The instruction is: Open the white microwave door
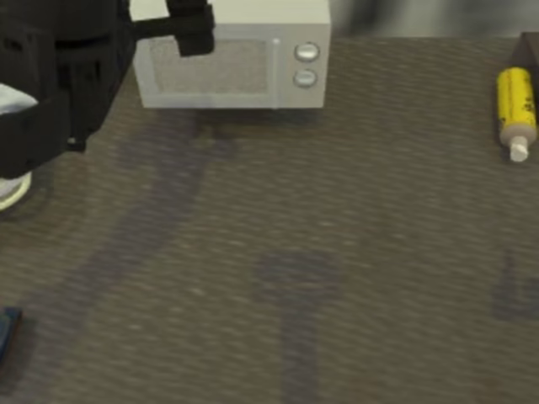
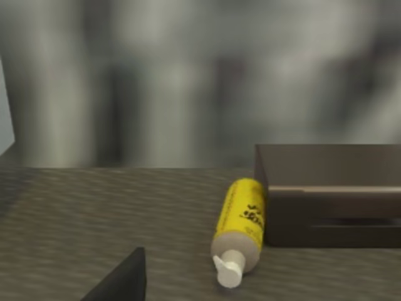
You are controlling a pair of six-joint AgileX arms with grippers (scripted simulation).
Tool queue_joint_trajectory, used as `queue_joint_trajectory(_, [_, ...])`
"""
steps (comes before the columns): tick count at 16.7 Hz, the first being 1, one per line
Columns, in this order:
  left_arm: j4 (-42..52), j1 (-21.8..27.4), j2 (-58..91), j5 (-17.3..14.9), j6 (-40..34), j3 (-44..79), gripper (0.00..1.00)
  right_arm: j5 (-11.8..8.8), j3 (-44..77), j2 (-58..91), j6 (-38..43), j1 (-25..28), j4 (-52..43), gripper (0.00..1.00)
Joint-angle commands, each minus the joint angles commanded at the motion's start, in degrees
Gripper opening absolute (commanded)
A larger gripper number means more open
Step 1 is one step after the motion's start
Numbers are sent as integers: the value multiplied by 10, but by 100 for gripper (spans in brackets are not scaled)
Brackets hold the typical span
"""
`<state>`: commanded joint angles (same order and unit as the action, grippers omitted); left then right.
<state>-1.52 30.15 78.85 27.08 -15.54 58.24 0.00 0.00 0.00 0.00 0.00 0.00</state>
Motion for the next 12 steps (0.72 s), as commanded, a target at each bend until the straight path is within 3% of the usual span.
queue_joint_trajectory(6, [4, 92, 264, 83, -43, 171, 100, 0, 0, 0, 0, 0, 0, 100])
queue_joint_trajectory(12, [11, 117, 330, 105, -51, 210, 100, 0, 0, 0, 0, 0, 0, 100])
